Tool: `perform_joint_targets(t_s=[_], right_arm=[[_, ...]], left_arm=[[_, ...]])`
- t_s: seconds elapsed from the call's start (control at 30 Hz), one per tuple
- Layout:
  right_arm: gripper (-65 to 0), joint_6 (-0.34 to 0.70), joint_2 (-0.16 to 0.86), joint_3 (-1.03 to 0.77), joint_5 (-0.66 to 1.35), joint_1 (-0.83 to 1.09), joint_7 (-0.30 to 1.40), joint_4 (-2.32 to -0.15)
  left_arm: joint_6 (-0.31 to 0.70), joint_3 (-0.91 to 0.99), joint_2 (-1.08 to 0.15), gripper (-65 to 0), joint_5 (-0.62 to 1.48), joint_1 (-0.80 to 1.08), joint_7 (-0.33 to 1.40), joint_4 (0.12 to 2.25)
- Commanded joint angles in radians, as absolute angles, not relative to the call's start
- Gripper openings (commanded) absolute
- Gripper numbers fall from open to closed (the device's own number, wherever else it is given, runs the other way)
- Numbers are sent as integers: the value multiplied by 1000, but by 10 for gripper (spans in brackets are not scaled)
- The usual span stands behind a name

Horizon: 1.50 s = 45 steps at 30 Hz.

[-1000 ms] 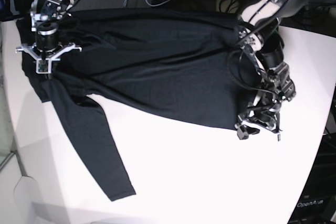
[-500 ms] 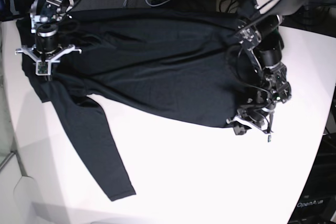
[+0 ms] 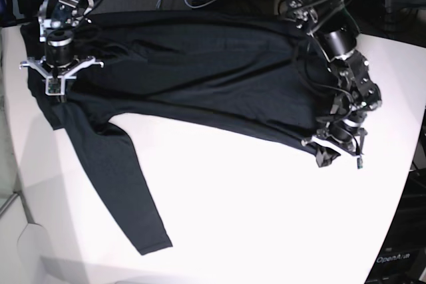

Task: Fold the T-shirt properly
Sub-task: 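Fold the hem corner toward the collar with the left gripper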

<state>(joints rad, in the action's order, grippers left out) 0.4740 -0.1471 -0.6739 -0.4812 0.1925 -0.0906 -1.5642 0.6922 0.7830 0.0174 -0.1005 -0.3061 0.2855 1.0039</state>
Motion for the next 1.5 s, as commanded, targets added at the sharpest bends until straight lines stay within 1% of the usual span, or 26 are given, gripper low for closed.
perform_joint_targets(t_s=[0.0,0.23,0.47,0.73,0.9,1.07,1.3,1.47], right_arm=[[-640,469,-140,-676,-466,185,-114,-1581],[-640,469,-140,-676,-466,185,-114,-1581],[-641,469,-142,-676,-466,186,-114,-1581],[-641,469,-142,-677,-466,186,-114,-1581],[-641,469,-142,-677,-466,197,-114,-1586],[-641,469,-142,-677,-466,197,-114,-1586],[-641,469,-142,-677,-466,197,-114,-1583],[-641,469,-142,-677,-466,197,-114,-1581]], left_arm=[[698,780,8,-650,-81,-318,260,1036],[698,786,25,-650,-79,-248,260,1135],[698,779,62,-650,-77,-133,260,1310],[698,785,65,-650,-73,-70,260,1392],[698,779,59,-650,24,1,260,1458],[698,780,58,-650,27,21,260,1469],[698,780,54,-650,27,96,255,1475],[698,783,30,-650,27,116,254,1460]])
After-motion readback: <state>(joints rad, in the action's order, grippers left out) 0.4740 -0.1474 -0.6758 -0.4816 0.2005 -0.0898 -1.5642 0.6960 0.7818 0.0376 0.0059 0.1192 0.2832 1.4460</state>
